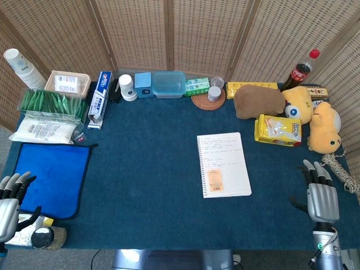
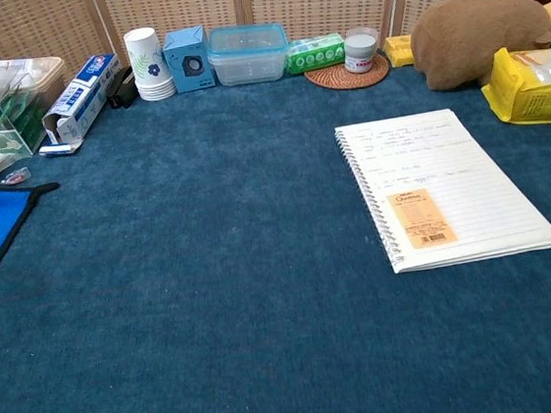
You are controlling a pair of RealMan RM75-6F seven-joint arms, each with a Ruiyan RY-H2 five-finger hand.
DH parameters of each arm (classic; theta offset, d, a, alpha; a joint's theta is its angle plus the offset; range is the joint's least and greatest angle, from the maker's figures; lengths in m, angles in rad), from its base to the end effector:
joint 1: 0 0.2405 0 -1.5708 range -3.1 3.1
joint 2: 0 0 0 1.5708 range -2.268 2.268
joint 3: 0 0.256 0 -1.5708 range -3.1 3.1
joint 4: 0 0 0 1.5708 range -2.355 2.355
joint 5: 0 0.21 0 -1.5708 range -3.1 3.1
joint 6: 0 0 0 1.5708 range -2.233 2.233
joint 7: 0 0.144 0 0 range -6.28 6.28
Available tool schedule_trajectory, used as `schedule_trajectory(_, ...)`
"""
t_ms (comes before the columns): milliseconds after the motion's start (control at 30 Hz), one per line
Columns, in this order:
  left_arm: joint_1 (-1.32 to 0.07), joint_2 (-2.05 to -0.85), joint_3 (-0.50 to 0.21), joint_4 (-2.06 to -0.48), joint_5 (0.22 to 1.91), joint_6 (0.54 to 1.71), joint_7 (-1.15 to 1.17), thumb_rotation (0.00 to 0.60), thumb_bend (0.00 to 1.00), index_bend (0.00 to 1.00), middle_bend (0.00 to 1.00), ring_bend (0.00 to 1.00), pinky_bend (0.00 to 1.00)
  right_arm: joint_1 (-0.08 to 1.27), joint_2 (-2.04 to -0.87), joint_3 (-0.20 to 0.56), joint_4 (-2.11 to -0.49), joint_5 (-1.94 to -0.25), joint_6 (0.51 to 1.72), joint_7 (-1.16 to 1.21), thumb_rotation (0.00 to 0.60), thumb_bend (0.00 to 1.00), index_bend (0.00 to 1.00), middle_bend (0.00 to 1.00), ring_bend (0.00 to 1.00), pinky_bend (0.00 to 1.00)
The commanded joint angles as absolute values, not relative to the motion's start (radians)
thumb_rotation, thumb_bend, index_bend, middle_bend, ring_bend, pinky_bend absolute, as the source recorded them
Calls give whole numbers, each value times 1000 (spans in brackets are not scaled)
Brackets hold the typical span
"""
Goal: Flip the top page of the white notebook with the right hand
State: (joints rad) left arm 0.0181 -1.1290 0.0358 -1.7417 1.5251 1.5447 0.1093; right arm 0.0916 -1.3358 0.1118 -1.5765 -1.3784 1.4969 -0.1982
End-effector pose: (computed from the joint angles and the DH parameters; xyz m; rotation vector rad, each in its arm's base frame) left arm -0.2995 0.1307 0.1412 -1.3541 -1.0013 -0.8444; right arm -0.3055 -0.1935 0.1081 1.2589 -0.9131 0.8656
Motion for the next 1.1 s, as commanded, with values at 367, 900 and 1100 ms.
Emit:
schedule_trajectory(367, 19, -1136, 33, -1711, 1531, 1543, 70, 600, 307, 258, 122, 56, 0, 101, -1355, 105, -1554, -1413, 1493, -185, 600, 185, 166, 165, 64, 131)
schedule_trajectory(900, -39, -1107, -13, -1728, 1566, 1521, 24, 600, 307, 258, 121, 55, 0, 231, -1456, 76, -1521, -1530, 1345, -199, 600, 153, 128, 157, 63, 124)
schedule_trajectory(1100, -49, -1094, -28, -1752, 1571, 1531, 29, 600, 307, 258, 121, 56, 0, 264, -1512, 71, -1467, -1518, 1295, -220, 600, 154, 126, 155, 57, 124)
